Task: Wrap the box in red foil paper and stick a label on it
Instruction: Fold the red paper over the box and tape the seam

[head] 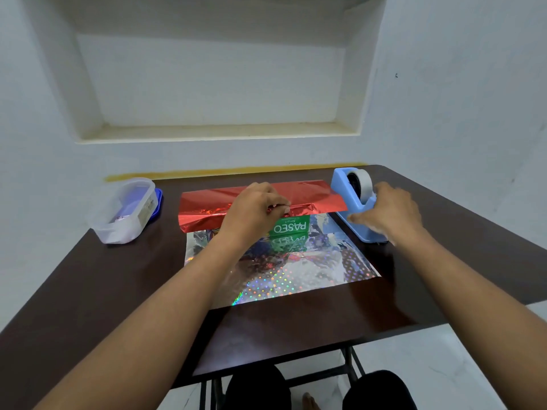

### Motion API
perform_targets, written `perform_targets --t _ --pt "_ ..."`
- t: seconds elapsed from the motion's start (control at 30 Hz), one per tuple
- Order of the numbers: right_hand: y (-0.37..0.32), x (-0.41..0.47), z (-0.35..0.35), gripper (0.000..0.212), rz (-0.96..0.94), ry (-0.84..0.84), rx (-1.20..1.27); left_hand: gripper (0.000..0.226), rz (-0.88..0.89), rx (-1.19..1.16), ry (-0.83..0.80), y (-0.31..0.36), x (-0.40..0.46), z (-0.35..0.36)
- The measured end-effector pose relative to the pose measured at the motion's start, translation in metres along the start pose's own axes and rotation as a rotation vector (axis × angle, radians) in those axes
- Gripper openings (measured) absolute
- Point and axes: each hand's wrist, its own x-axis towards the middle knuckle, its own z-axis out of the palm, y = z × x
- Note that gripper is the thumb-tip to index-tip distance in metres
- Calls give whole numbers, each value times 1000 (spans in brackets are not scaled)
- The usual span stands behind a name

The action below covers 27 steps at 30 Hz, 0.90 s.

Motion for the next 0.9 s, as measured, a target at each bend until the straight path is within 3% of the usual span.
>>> perform_targets --t 0.1,0.2,0.27,0.37,0.43,0.53,0.6,0.63,0.73,0.9 --pt "-35 -15 4 42 -328 180 187 13 -66 -52 -47 3 3 -5" --pt "-71 -22 21 31 -544 28 263 14 -237 -200 -101 7 9 -16" --pt "-80 -19 35 28 -617 -55 211 17 -341 -247 -153 10 11 -24" --pt "-80 -15 46 23 -635 -30 187 14 -431 -314 -224 11 9 -43" --pt "-77 -13 51 20 -630 1 225 16 -498 -302 -109 4 6 -60" --pt "-75 -11 55 18 -621 31 280 53 -750 -9 169 -25 -3 -86" --pt "-75 -12 56 17 -625 42 281 86 -1037 44 116 -47 -14 -97" --pt "-76 -13 56 17 -627 41 276 92 -1158 -79 56 -53 -19 -99" --pt "-77 -15 55 18 -613 31 281 73 -1298 -564 -24 -51 -29 -96" --pt "-77 -17 55 17 -612 44 289 45 -1210 -555 109 -55 -31 -89"
